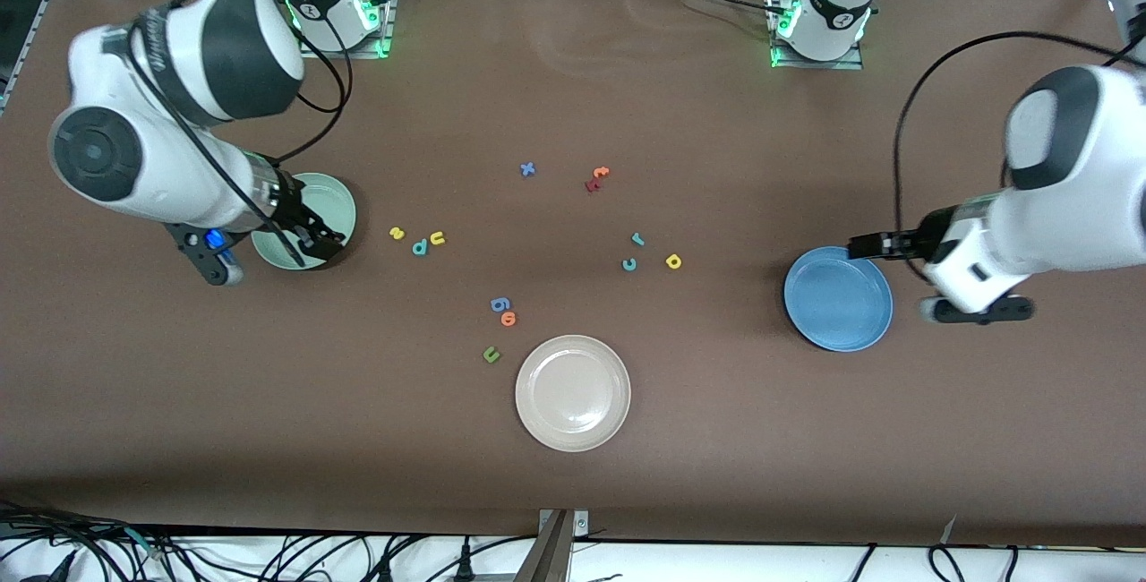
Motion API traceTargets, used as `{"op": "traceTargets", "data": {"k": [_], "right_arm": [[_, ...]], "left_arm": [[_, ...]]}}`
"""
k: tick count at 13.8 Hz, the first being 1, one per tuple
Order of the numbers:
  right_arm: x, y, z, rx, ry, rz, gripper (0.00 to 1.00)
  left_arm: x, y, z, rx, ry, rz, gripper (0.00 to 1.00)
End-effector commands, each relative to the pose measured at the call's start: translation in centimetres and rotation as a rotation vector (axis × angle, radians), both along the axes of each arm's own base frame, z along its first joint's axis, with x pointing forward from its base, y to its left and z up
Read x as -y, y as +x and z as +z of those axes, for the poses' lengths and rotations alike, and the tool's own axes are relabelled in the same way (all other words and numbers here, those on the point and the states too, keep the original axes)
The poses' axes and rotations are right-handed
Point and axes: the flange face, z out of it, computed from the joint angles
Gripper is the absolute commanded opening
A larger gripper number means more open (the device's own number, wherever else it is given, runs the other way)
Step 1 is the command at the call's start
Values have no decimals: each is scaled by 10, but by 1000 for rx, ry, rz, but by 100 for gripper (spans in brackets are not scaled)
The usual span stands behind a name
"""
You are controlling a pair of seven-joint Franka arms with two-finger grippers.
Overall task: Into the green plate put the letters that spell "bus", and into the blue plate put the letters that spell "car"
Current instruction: 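Reach both grippers down toward the scattered foam letters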
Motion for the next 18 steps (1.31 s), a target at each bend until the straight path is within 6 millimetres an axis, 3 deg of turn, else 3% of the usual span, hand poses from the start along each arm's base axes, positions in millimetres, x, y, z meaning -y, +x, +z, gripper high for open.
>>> {"op": "traceTargets", "data": {"k": [1, 3, 4, 7, 10, 16, 18], "right_arm": [[-19, -13, -40, -2, -8, -95, 99], [-25, -21, -71, 13, -17, -129, 99], [-34, -29, -91, 27, -18, -143, 99], [-48, -47, -125, 63, -28, -188, 99], [-50, -63, -161, 109, -28, -215, 99], [-64, -92, -212, 174, -14, -251, 99], [-66, -94, -226, 175, -20, -253, 98]], "left_arm": [[53, -5, -47, 47, 3, 67, 100], [90, -19, -82, 89, 19, 78, 100], [96, -28, -98, 97, 23, 84, 100], [140, -61, -147, 171, 28, 183, 100], [168, -83, -176, 227, 16, 333, 100], [200, -100, -236, 193, 40, 401, 100], [200, -102, -251, 197, 53, 394, 100]]}}
